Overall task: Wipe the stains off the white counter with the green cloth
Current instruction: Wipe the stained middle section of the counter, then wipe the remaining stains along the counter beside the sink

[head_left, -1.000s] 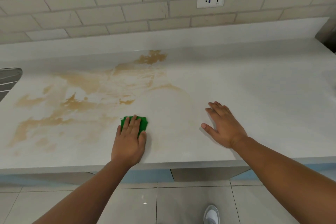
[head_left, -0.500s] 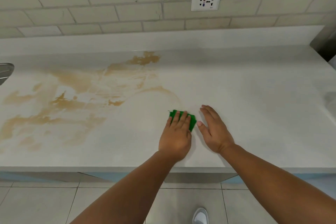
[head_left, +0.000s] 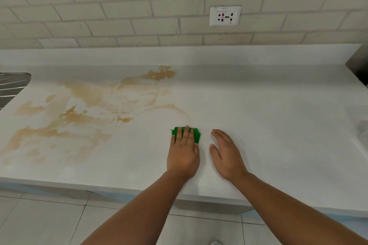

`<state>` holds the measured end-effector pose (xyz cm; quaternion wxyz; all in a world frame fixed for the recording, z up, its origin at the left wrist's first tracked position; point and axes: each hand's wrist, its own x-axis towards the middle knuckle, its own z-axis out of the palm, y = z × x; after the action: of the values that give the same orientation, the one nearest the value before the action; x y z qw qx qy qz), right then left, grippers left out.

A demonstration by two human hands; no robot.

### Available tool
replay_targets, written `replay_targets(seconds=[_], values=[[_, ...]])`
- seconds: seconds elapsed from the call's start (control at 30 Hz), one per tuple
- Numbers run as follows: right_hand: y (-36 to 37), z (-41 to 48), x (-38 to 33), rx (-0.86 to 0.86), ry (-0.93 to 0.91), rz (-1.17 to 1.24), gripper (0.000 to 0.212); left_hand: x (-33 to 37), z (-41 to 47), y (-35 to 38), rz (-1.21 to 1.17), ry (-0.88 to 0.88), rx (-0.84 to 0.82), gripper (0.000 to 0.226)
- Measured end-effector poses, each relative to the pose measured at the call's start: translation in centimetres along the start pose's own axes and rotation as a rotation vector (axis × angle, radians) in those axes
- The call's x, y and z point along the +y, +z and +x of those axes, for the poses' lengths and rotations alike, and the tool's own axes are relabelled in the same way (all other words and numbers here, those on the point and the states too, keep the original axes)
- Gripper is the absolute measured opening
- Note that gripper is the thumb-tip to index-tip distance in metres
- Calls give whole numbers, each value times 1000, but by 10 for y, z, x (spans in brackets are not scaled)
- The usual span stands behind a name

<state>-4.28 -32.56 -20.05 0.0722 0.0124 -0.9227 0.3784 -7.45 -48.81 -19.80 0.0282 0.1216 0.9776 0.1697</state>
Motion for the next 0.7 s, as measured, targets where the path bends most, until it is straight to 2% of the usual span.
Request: replay_targets(seconds=[0.1,0.17,0.2,0.33,0.43,0.53,0.7], values=[[0,5,0,-23,47,-3,44,19,3,-2,-196,68,-119,53],[2,6,-6,-22,63,-37,45,7,5,-19,-404,52,-176,51],[3,5,-12,-14,41,-71,45,-6,6,-28,-430,42,-160,51],[29,-1,-54,-27,-128,-183,46,-84,19,-58,-219,36,6,45],[65,11,-78,-61,12,-270,54,-126,22,-67,-95,130,12,43],[83,23,-80,-20,173,-382,57,-154,25,-66,-6,309,-12,44],[74,15,-72,-87,97,-466,67,-190,37,-66,82,488,-98,54]])
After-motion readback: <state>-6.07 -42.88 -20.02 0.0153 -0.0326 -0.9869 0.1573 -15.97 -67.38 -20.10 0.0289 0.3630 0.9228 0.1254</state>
